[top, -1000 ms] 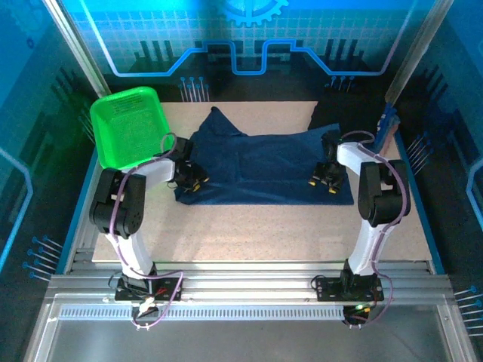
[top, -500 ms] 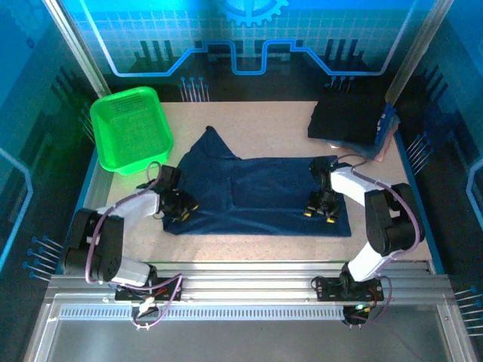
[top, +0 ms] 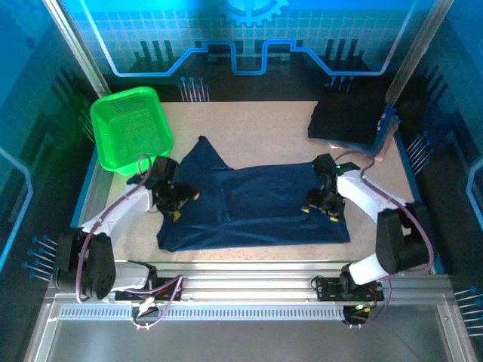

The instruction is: Fold and stack the t-shirts

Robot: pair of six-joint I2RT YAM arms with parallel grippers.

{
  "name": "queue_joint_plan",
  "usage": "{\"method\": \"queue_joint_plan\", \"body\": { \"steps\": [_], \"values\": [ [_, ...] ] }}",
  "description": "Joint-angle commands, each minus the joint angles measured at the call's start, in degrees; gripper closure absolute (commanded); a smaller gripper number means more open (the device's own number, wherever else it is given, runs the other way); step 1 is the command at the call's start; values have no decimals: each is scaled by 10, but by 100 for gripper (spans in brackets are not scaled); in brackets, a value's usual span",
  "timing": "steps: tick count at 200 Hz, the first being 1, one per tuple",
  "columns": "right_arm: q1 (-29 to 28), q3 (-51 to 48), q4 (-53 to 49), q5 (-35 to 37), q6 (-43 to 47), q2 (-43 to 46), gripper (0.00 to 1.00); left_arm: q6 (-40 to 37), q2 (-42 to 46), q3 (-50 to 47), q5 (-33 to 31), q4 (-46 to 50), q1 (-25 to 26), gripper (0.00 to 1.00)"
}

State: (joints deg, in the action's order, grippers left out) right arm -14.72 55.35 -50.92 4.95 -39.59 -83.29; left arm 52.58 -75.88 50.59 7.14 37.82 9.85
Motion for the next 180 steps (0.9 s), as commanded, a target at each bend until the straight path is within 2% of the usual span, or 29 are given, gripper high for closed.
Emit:
{"method": "queue_joint_plan", "body": {
  "steps": [1, 22, 52, 68, 81, 103, 133, 156, 180],
  "values": [
    [-13, 62, 4, -35, 70, 70, 10, -36, -32, 128, -19, 33, -3, 12],
    [-12, 110, 33, -50, 137, 113, 0, -50, -105, 220, 5, 17, -12, 11],
    [14, 183, 53, -103, 214, 108, 0, -60, -247, 328, 53, -1, -24, 11],
    [43, 211, 47, -151, 216, 73, 0, -25, -298, 324, 89, -49, -37, 17],
    [52, 213, 58, -179, 217, 48, 0, -9, -331, 322, 96, -71, -43, 24],
    [54, 205, 69, -204, 223, 16, 0, -4, -369, 329, 95, -99, -50, 28],
    [61, 211, 42, -194, 233, -17, 0, 3, -404, 347, 110, -118, -55, 38],
    [67, 206, 42, -161, 230, -24, 0, 2, -430, 365, 107, -79, -58, 42],
    [77, 201, 53, -161, 199, -31, 1, -8, -437, 363, 104, -69, -60, 44]
  ]
}}
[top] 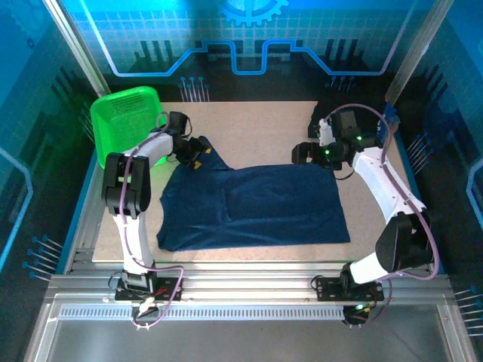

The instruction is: Fold and stack the t-shirts

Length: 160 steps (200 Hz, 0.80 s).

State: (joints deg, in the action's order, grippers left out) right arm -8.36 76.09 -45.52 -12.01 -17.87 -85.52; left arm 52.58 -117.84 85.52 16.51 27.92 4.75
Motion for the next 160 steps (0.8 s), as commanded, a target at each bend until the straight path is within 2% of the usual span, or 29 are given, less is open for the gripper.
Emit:
{"method": "queue_joint_plan", "body": {
  "steps": [1, 31, 79, 114, 131, 160],
  "values": [
    [13, -6, 0, 10, -19, -9, 1, -9, -19, 15, 9, 31, -9, 44],
    [15, -8, 6, 16, -28, -16, 1, -16, -30, 26, -2, 55, -10, 46],
    [34, -8, -15, 2, 3, -12, 2, -9, 19, -11, -42, 68, 0, 45],
    [52, -38, -1, -22, 11, 7, 2, -14, 62, -5, -67, 84, 31, 44],
    [59, -49, 4, -32, 13, 10, 2, -31, 73, 5, -98, 118, 44, 40],
    [69, -67, 4, -44, 24, 27, 2, -50, 94, -47, -139, 121, 7, 38]
  ]
}}
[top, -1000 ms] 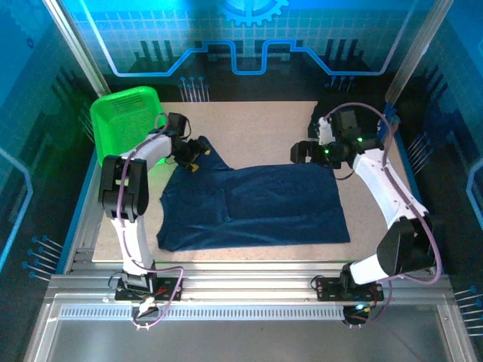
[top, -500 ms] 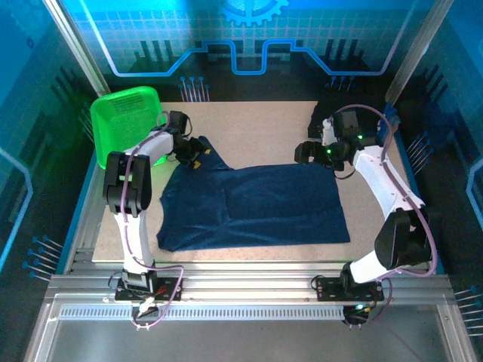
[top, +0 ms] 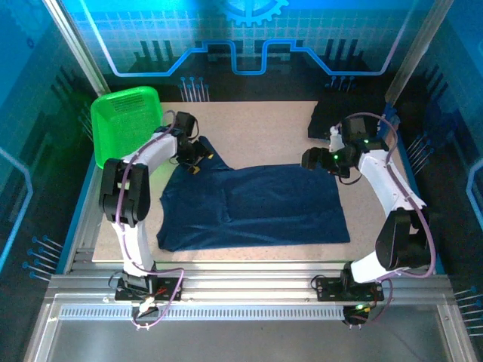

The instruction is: Fold and stack the t-shirts

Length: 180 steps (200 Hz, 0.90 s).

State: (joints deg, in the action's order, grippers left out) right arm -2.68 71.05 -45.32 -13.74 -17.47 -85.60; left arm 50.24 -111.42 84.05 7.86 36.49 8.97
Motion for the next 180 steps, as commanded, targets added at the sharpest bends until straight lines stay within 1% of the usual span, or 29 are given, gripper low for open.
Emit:
{"method": "queue_joint_plan", "body": {
  "steps": [1, 20, 39, 68, 98, 121, 138, 152, 157, 161, 171, 180],
  "values": [
    [13, -17, 2, -27, 21, 29, 2, -28, 30, -34, -54, 35, -37, 38],
    [27, -29, 4, -36, 27, 36, 2, -55, 13, -25, -64, 34, -68, 38],
    [37, -40, 11, -49, 26, 41, 2, -57, -6, -4, -76, 37, -95, 38],
    [39, -47, 16, -61, 26, 40, 2, -77, -16, 42, -118, 84, -113, 37],
    [43, -63, 25, -62, 28, 41, 2, -77, 15, 24, -203, 118, -122, 30],
    [49, -78, 28, -66, 30, 44, 3, -62, 36, -1, -246, 126, -142, 27],
    [56, -85, 31, -71, 34, 45, 3, -54, 60, -20, -238, 91, -147, 27],
    [62, -87, 32, -75, 38, 41, 3, -42, 74, -34, -166, 46, -137, 29],
    [64, -87, 33, -76, 39, 40, 3, -40, 77, -32, -152, 43, -127, 30],
    [65, -87, 33, -76, 39, 37, 3, -41, 76, -26, -154, 48, -115, 29],
    [68, -87, 37, -79, 36, 34, 3, -32, 76, -6, -186, 82, -91, 27],
    [70, -85, 38, -87, 33, 30, 3, -14, 88, -18, -186, 69, -82, 27]
  ]
}}
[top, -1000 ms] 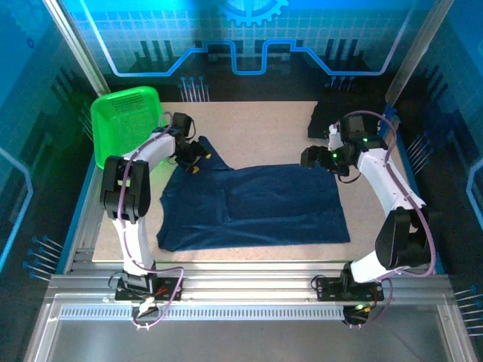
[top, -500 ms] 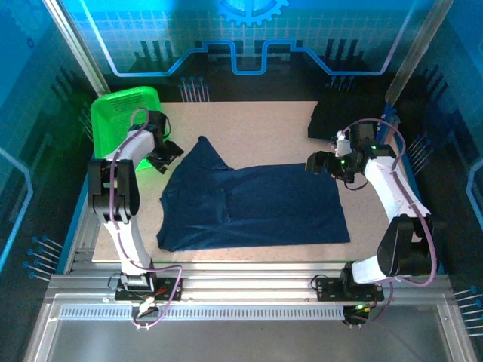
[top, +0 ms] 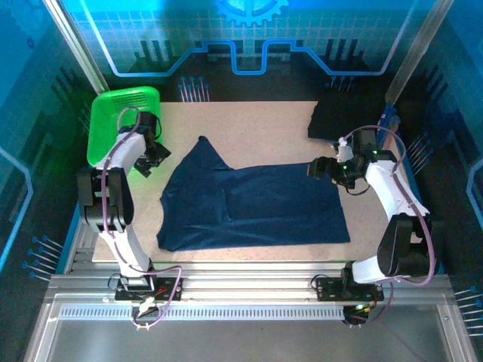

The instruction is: Fold and stack the t-shirts

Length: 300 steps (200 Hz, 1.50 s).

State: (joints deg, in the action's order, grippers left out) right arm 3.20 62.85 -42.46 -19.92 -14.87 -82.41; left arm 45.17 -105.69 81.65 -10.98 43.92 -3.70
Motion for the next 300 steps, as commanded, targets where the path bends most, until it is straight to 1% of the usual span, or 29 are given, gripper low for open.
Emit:
{"method": "queue_joint_plan", "body": {
  "steps": [1, 12, 20, 46, 68, 83, 137, 245, 272, 300],
  "values": [
    [12, -3, 10, -26, 7, -2, 3, 39, 33, 4, 4, -9, 46, 27],
    [12, 3, 7, -32, 10, -4, 3, 63, 54, -22, 15, -47, 60, 27],
    [12, 4, 6, -30, 12, -5, 3, 69, 55, -22, 27, -58, 72, 28],
    [13, 4, 8, -34, 13, -10, 3, 74, 1, 24, 53, -45, 115, 27],
    [13, 8, 4, -36, 13, -9, 3, 108, -31, 20, 86, -78, 136, 27],
    [13, 7, 3, -36, 15, -6, 3, 128, -47, 14, 102, -98, 140, 28],
    [13, 1, 4, -34, 16, -1, 3, 145, -114, 47, 138, -112, 143, 34],
    [13, -11, 7, -28, 13, 6, 3, 161, -159, 70, 137, -121, 144, 40],
    [14, -12, 7, -26, 14, 5, 3, 162, -163, 68, 138, -122, 144, 48],
    [14, -11, 9, -25, 12, 2, 3, 161, -158, 67, 136, -127, 144, 65]
  ]
}}
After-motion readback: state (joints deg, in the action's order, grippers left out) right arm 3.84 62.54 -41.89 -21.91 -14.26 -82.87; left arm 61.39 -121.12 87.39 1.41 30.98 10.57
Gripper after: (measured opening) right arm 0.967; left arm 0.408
